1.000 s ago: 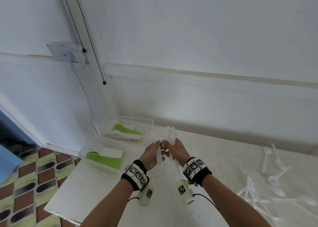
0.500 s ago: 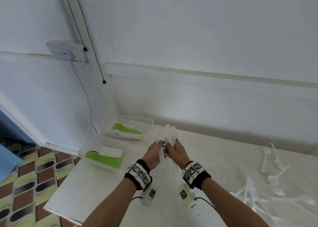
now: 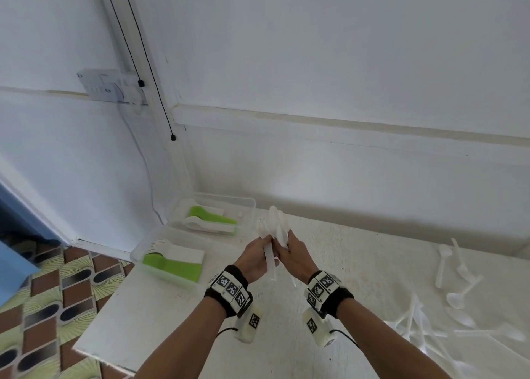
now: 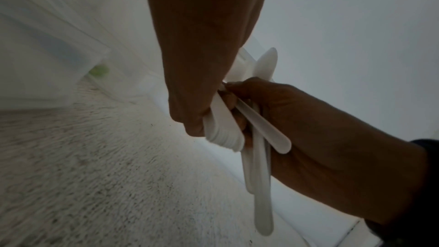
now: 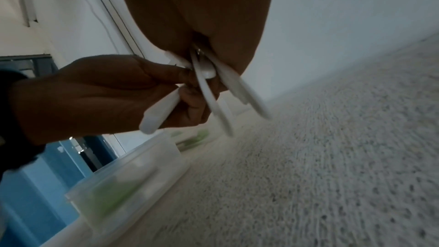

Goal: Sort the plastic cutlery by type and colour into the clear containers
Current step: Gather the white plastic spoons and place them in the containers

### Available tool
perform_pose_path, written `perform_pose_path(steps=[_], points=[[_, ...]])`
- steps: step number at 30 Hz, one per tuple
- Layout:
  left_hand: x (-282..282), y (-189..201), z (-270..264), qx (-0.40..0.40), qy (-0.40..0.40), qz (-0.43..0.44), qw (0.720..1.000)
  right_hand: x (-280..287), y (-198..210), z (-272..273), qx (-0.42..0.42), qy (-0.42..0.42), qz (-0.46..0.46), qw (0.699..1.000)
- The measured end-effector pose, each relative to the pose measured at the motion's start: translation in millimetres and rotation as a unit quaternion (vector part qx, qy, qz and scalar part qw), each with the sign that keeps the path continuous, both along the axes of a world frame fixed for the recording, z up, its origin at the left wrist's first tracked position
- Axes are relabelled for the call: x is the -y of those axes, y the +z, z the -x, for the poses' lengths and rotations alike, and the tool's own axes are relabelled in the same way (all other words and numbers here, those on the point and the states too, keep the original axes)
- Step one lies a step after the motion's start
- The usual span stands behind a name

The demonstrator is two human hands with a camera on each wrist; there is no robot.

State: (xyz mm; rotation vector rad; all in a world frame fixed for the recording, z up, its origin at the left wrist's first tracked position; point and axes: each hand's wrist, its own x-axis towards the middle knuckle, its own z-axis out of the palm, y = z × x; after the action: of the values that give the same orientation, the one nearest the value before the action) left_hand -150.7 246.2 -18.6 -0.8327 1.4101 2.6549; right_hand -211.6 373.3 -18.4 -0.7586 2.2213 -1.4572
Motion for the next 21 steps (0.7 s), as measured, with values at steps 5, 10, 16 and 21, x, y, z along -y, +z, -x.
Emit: perform_pose_path(steps=[5,10,16,21], points=[[3.5,-0.9,-5.6,-0.024,-0.008,-0.021,0.999,1.7,-2.3,6.7,-0.047,0.005,-0.043,0.998],[-1.9,-1.0,-3.9,-0.034,0.034,0.007,0.999,5.2,8.8,5.9,0.079,0.017,-0.007,0.997],[3.0,0.9,2.7,-0.013,0.089,0.004,0.996,13.0,13.4,8.1,0.125,-0.026,0.056,0.990],[-0.7,3.9,-0.1,-0.032,0.050,0.024,0.998,11.9,8.4,6.5,0.114,-0.085,0.071,0.987]])
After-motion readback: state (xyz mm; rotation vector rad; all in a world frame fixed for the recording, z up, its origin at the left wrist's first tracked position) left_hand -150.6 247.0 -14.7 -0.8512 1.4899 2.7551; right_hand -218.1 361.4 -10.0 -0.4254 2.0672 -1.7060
